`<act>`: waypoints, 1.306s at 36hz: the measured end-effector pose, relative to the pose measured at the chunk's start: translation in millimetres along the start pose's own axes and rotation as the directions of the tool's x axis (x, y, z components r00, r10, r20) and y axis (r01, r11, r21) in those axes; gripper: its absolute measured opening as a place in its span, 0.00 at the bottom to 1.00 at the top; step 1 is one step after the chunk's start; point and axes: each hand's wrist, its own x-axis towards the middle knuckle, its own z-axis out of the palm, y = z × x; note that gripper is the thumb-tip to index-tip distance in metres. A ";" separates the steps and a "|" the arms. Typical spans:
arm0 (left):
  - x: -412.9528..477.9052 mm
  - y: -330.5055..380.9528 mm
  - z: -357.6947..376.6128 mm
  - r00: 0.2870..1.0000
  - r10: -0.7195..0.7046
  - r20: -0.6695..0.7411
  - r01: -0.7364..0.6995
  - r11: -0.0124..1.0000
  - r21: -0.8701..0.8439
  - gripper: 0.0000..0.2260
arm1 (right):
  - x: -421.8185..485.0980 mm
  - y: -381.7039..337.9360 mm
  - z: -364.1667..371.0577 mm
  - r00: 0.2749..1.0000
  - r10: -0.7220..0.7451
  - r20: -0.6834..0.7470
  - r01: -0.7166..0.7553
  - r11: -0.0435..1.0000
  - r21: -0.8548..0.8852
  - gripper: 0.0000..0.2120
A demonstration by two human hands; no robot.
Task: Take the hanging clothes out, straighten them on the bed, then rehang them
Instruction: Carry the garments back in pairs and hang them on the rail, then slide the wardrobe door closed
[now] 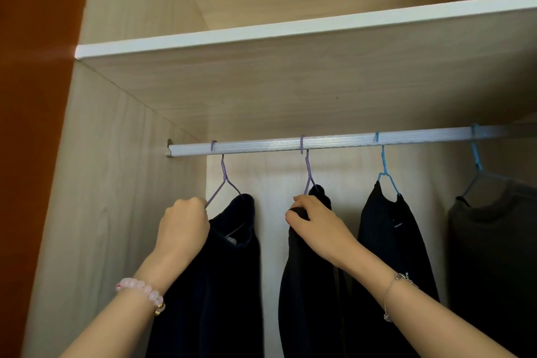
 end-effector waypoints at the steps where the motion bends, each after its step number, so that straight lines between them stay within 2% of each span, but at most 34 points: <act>1: -1.2 3.0 -0.5 1.000 0.001 0.006 -0.001 1.000 -0.006 0.08 | 0.2 0.4 0.0 1.000 -0.003 0.000 0.003 1.000 -0.002 0.13; 7: -6.4 13.2 5.1 1.000 -0.010 0.008 0.011 0.995 -0.094 0.10 | 0.2 2.7 -2.9 1.000 -0.021 0.003 0.021 1.000 -0.001 0.12; 15: -12.3 22.2 1.1 1.000 0.012 0.016 -0.011 0.998 -0.061 0.08 | -0.4 5.2 -6.2 0.999 -0.032 0.036 0.031 0.999 0.028 0.13; 21: -13.8 22.3 -1.8 0.999 0.037 0.014 -0.036 0.998 -0.049 0.11 | -5.4 2.5 -9.8 0.999 -0.017 0.052 0.015 0.999 0.040 0.17; 26: -14.1 25.7 -9.5 0.997 -0.009 0.074 0.015 0.997 -0.074 0.12 | -11.5 -0.1 -19.7 0.999 -0.024 0.042 0.022 0.999 0.031 0.15; 30: -19.5 36.5 -17.1 1.000 0.010 0.009 -0.010 1.000 -0.005 0.14 | -18.6 1.4 -30.4 0.998 -0.033 0.050 0.031 0.999 0.027 0.18; 32: -25.3 47.2 -20.9 0.996 0.050 -0.071 -0.049 0.999 0.010 0.16 | -26.5 2.2 -37.5 0.997 -0.037 0.062 0.034 0.998 0.046 0.20; 36: -43.8 74.8 -24.1 0.952 0.219 -0.213 -0.234 0.971 -0.046 0.15 | -51.2 9.2 -55.5 0.996 -0.070 0.059 0.063 0.991 0.118 0.20; 38: -57.2 90.6 -26.9 0.928 0.291 -0.231 -0.329 0.933 -0.147 0.15 | -67.2 13.6 -64.8 0.995 -0.087 0.049 0.079 0.985 0.156 0.20; 40: -74.4 108.4 -26.3 0.913 0.329 -0.242 -0.395 0.861 -0.321 0.14 | -87.5 22.1 -76.7 0.996 -0.080 0.024 0.074 0.980 0.186 0.19; 43: -111.1 134.8 -29.1 0.844 0.420 -0.334 -0.537 0.663 -0.522 0.15 | -125.6 34.7 -104.0 0.999 -0.040 0.034 0.034 0.985 0.170 0.15; 47: -177.5 167.7 -15.4 0.751 0.454 -0.479 -0.651 0.395 -0.648 0.17 | -188.2 48.5 -147.4 0.999 0.032 0.012 -0.033 0.997 0.075 0.12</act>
